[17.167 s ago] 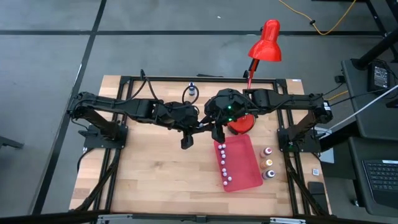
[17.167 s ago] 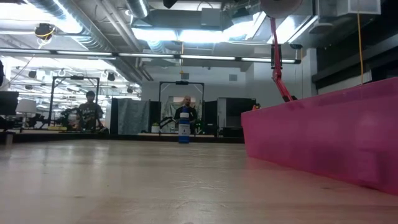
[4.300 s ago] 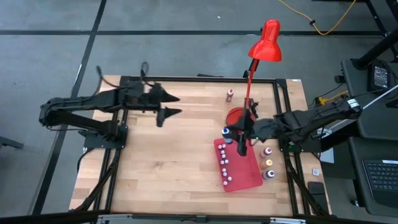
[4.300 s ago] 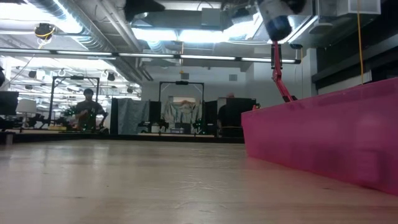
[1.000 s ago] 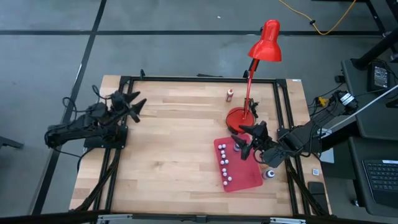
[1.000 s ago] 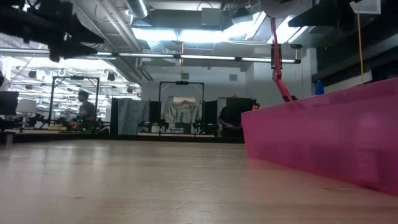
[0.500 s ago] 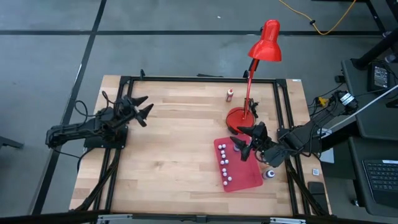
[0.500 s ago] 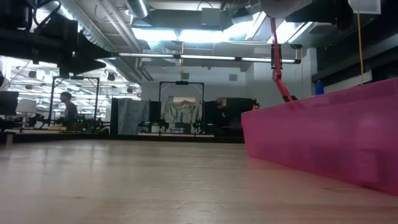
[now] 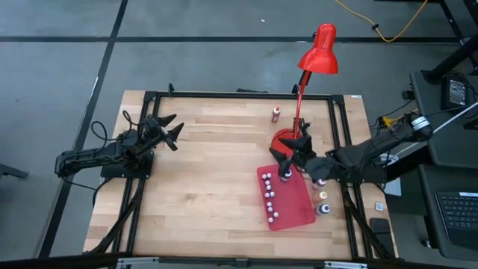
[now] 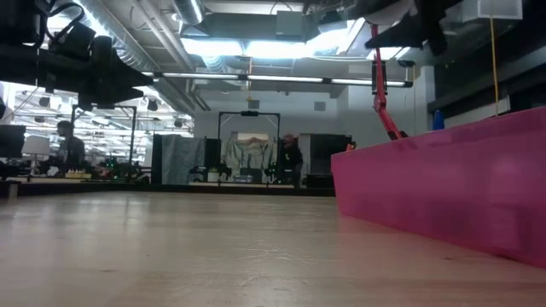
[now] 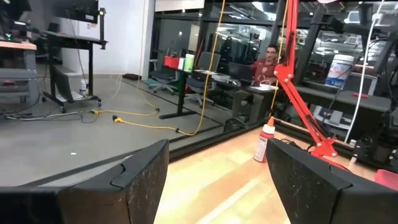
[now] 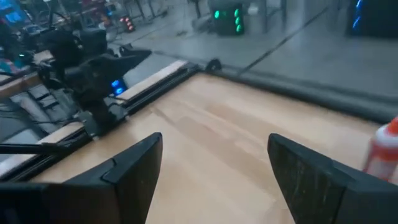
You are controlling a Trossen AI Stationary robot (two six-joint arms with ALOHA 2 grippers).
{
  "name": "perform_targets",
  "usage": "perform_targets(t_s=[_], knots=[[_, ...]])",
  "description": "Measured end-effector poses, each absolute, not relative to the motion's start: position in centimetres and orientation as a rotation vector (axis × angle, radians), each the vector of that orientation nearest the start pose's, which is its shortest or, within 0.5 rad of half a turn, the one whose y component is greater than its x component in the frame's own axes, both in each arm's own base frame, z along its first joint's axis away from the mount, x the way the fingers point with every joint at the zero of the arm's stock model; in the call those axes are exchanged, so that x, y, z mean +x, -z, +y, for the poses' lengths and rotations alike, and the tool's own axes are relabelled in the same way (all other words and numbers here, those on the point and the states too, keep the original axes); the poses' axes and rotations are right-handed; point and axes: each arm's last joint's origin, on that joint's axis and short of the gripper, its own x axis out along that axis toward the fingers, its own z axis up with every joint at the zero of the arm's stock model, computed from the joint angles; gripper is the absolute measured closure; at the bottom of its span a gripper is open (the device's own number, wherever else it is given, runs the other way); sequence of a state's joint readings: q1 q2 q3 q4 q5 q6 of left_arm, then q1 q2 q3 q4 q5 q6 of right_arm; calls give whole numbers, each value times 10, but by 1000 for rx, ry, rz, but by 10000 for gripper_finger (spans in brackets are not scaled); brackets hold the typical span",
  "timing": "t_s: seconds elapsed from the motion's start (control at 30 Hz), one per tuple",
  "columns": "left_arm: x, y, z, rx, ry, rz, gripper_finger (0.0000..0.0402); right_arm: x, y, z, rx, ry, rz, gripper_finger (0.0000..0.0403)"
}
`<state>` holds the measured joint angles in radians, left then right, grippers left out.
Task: Pick & Place food coloring
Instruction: Put the large orange food coloring bottle into the red bin
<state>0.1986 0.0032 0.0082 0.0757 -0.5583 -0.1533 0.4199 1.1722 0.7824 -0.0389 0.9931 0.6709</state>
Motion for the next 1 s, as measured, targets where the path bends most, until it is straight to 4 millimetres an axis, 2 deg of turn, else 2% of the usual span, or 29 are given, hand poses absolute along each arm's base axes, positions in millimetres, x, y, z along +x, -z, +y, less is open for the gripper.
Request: perform_targets(t_s=[0.13, 0.33, 0.43, 0.57, 0.8, 1.0], knots=[[88, -173, 33, -161, -749, -139, 137, 238, -273, 65, 446, 582, 168, 111], [88, -173, 33, -161, -748, -139, 137, 246, -276, 53, 387, 474, 213, 111], [88, -173, 33, -161, -748, -139, 137, 258, -279, 45, 308, 500, 140, 111], [88, -173, 33, -161, -748, -140, 137, 282, -284, 31, 202, 671, 8, 111], [88, -173, 33, -161, -747, -140, 137, 339, -296, 14, 126, 990, 24, 111], [88, -173, 33, -161, -747, -140, 137, 393, -296, -17, 162, 1178, 33, 112]])
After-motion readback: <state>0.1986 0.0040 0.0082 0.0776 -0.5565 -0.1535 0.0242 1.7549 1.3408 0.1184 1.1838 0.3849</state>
